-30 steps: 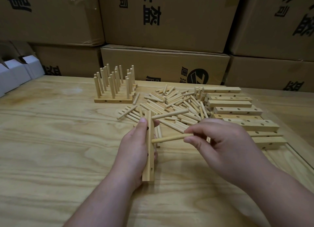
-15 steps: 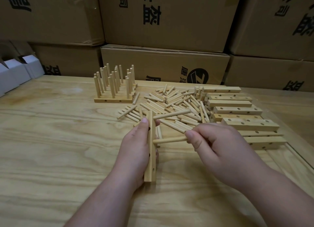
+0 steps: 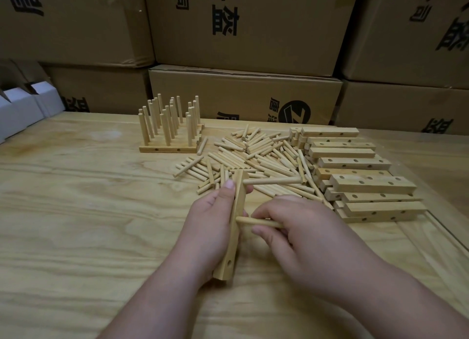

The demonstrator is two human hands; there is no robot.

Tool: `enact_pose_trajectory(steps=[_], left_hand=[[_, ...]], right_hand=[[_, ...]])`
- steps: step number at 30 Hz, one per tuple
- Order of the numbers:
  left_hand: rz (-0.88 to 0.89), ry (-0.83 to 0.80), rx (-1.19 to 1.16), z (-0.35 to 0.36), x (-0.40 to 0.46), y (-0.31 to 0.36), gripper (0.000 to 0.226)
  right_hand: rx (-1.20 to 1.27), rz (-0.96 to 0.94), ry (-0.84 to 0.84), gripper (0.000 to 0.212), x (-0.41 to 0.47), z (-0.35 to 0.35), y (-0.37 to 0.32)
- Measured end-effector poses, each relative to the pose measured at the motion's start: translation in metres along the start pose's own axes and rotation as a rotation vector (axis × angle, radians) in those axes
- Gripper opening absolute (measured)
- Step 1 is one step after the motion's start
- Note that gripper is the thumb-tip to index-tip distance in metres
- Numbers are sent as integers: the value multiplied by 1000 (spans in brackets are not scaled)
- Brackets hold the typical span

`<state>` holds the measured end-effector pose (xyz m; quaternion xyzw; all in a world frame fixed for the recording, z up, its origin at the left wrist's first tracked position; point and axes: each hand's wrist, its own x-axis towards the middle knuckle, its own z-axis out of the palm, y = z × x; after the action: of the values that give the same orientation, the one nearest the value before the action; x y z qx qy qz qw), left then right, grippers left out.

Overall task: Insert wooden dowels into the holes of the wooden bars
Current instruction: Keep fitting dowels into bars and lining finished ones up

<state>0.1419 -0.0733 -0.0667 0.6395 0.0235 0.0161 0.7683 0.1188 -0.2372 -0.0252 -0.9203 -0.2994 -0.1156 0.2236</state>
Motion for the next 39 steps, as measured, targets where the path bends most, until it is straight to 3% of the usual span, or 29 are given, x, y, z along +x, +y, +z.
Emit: enact_pose_trajectory(steps=[9, 14, 24, 29, 32, 35, 39], left_hand=[[51, 49, 75, 2, -1, -4, 40], [74, 65, 85, 4, 1, -8, 41], [29, 15, 98, -2, 1, -4, 41], [14, 137, -19, -2, 3, -1, 43], [-63, 245, -342, -6, 9, 4, 47], [-103, 276, -516, -16, 13, 7, 49], [-132, 331, -617, -20, 16, 11, 54]], right_hand=[[66, 86, 29, 2, -2, 8, 2], [1, 78, 50, 10, -1, 10, -6], [76, 88, 66, 7, -2, 14, -4], [494, 186, 233, 38, 1, 9, 1], [559, 260, 328, 43, -1, 12, 6], [299, 240, 193, 26, -1, 21, 10], [39, 69, -194, 48, -2, 33, 11]])
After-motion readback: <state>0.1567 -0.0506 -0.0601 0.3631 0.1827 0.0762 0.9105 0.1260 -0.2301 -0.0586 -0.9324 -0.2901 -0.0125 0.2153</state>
